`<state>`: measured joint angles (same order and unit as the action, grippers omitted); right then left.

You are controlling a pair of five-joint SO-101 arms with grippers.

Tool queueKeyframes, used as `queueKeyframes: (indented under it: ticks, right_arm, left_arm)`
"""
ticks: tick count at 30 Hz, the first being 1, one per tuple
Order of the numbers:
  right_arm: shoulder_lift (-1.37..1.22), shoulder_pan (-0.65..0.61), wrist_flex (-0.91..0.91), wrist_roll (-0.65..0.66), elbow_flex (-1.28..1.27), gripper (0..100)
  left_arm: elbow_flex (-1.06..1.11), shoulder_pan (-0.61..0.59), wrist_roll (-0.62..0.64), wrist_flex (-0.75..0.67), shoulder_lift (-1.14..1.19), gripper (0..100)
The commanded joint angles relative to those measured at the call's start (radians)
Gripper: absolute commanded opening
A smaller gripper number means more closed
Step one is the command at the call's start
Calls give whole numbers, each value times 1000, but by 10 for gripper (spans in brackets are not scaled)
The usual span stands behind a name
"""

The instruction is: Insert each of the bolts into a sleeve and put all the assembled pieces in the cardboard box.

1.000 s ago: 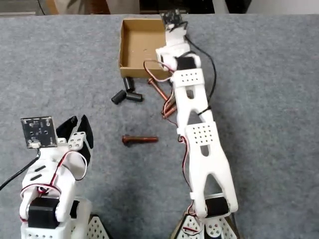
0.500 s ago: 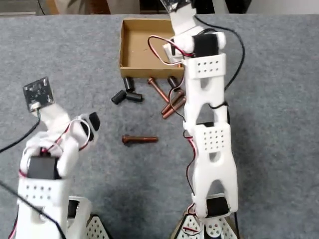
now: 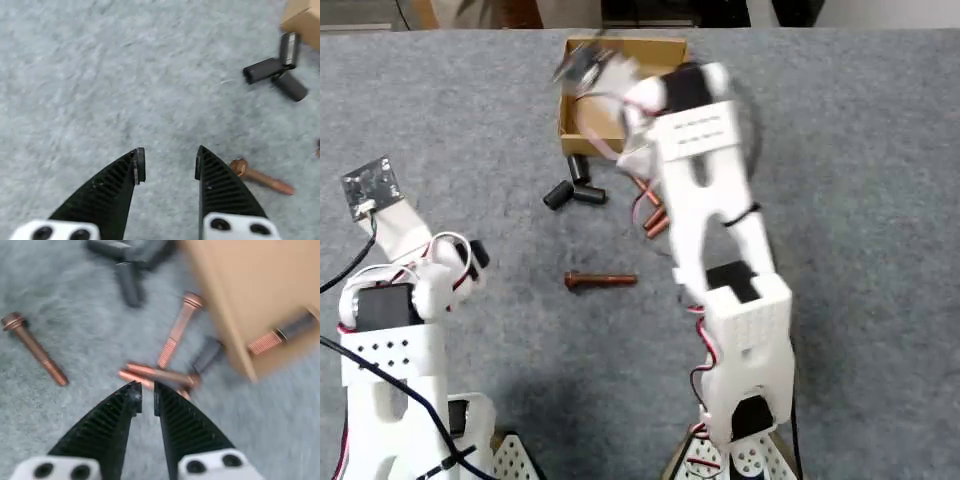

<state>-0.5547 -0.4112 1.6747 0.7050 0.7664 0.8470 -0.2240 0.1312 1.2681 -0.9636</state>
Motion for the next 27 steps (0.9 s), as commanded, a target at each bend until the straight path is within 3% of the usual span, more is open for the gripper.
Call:
queueKeyframes:
  ticks: [1, 4, 9, 15, 23, 27]
  right_arm:
    - [64, -67, -164, 34, -127, 44]
    - [45, -97, -238, 20, -179, 44]
    - [-96, -102, -198, 25, -104, 87]
    - [-305, -105, -97, 63, 200, 246]
    - [-579, -139, 103, 115, 610, 253]
    - [-651, -154, 107, 121, 705, 253]
  left_arm:
    - [-41, -23, -44, 40, 1, 171]
    - [37, -28, -58, 17, 2, 171]
    - [210, -23, -51, -161, -5, 174]
    - [379, -21, -17, -319, -5, 171]
    - [470, 97, 20, -446, -5, 173]
    - [480, 127, 17, -462, -5, 172]
